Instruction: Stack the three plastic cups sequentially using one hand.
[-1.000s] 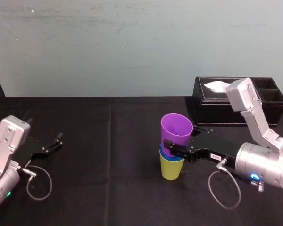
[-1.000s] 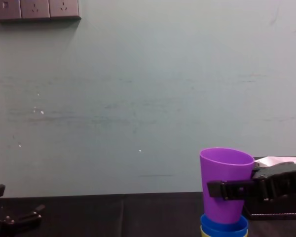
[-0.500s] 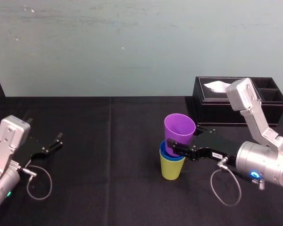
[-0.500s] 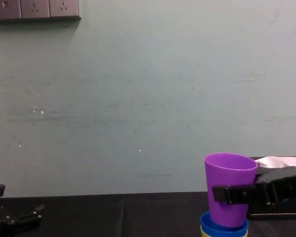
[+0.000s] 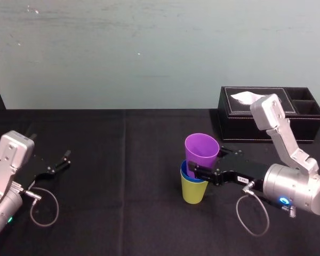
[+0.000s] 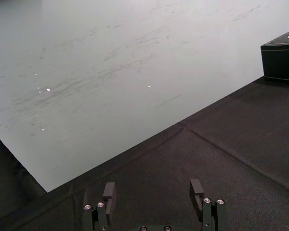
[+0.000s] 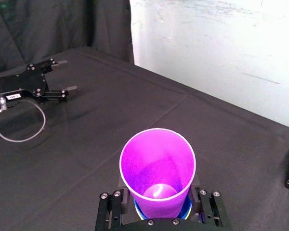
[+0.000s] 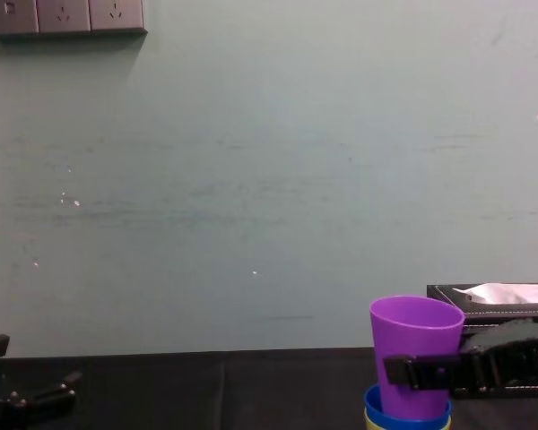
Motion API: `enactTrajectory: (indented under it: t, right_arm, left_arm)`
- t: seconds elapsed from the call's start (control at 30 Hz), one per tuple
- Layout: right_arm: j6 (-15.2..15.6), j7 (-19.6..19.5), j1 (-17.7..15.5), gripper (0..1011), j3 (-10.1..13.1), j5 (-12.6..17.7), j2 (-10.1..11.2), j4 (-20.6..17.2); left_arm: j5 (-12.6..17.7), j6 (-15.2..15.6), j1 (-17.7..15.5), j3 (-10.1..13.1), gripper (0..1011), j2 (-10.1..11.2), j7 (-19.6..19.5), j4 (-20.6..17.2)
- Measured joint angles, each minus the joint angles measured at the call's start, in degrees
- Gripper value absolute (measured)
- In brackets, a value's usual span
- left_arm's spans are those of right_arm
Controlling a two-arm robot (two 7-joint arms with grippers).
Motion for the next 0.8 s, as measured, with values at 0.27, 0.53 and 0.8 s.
enactTrajectory:
  t: [0.27,0.53,0.8]
  right_arm:
    - [-0.36,0.06,0.46,723,-0.59,-0.76,-0.77,1.56]
    - [-0.42,0.09,0.49,723,-0.61,-0.85,-0.82,1.66]
    - [-0.42,0.12,0.46,854,-0.56,-0.85,-0.78,1.54]
  left_arm:
    - [0.0,0.0,0.0,0.0,1000,0.0,0.0,0.0]
    - [0.0,0.0,0.0,0.0,1000,0.0,0.0,0.0]
    - [0.0,0.0,0.0,0.0,1000,0.0,0.0,0.0]
